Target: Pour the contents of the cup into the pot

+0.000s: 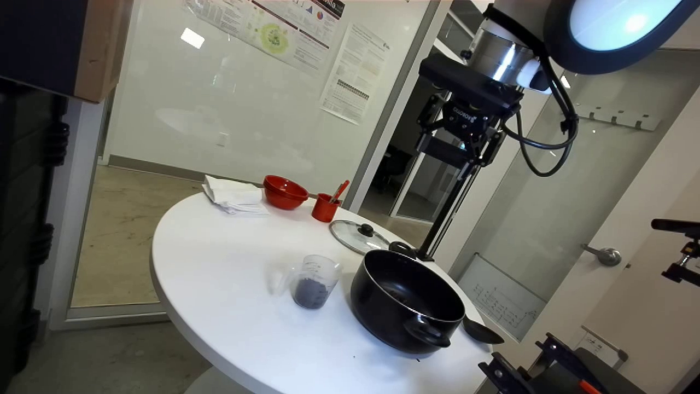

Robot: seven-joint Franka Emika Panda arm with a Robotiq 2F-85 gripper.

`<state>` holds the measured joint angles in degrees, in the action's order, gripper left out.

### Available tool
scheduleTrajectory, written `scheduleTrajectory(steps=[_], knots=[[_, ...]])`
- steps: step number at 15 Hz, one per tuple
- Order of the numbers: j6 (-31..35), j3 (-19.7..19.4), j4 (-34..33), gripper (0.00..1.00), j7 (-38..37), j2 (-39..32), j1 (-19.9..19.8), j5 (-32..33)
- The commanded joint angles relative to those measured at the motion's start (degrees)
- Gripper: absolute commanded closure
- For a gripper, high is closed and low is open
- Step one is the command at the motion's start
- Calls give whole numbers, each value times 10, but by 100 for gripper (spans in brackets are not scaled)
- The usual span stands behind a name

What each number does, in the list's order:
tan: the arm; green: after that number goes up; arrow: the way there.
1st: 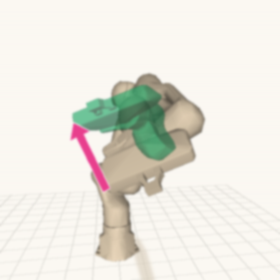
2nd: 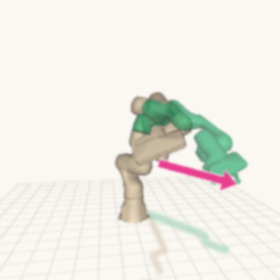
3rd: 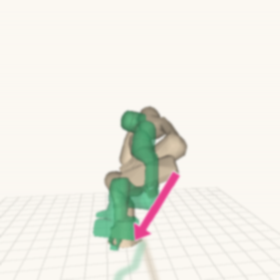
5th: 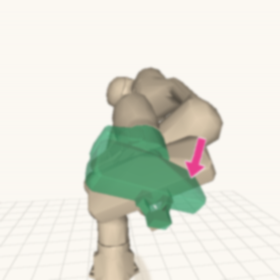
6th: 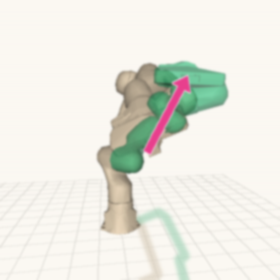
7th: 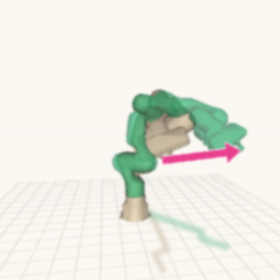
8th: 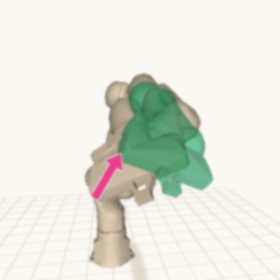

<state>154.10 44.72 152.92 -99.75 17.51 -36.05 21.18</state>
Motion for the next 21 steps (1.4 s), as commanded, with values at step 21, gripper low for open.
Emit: scheduleTrajectory(steps=[21], knots=[[0, 8, -1, 0, -18, 1, -8, 13]])
